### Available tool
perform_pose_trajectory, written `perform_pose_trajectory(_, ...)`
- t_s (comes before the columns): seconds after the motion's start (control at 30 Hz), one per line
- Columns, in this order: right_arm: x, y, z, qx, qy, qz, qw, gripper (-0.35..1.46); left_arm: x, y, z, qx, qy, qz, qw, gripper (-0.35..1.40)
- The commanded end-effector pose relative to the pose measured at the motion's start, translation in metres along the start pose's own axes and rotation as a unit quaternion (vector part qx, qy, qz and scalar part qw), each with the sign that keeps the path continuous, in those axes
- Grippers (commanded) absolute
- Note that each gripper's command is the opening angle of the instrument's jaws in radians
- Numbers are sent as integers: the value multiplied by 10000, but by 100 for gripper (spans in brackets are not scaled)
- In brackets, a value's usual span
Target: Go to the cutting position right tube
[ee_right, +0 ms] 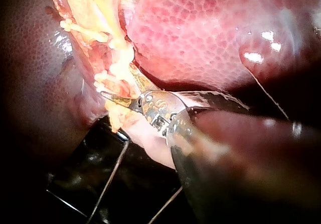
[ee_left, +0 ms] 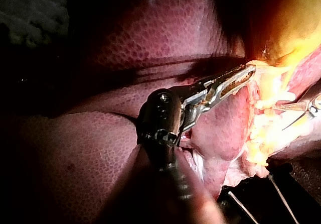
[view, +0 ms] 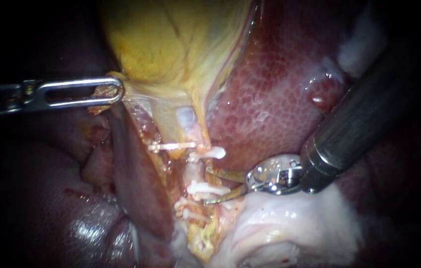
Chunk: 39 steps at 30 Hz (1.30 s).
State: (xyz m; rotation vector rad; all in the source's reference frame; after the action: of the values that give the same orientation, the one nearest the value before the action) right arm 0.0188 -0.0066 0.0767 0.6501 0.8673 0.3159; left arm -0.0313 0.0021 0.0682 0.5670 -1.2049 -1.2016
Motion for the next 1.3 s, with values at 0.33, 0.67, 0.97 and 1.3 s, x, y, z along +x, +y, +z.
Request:
perform_pose_trajectory(0.33,-1,0,0,2,0,-3,10000,142,0,0,0,-3,-1,-1,10000,-35)
perform_pose_trajectory(0.67,-1,1,-26,-37,17,39,10000,142,0,-1,-2,-3,0,-1,10000,-35)
perform_pose_trajectory(0.97,0,6,-23,-69,7,77,9999,142,0,-2,-2,-5,-1,-2,10000,-35)
perform_pose_trajectory(1.3,1,12,3,-47,4,133,9999,142,0,-3,-1,-9,-4,-2,10000,-35)
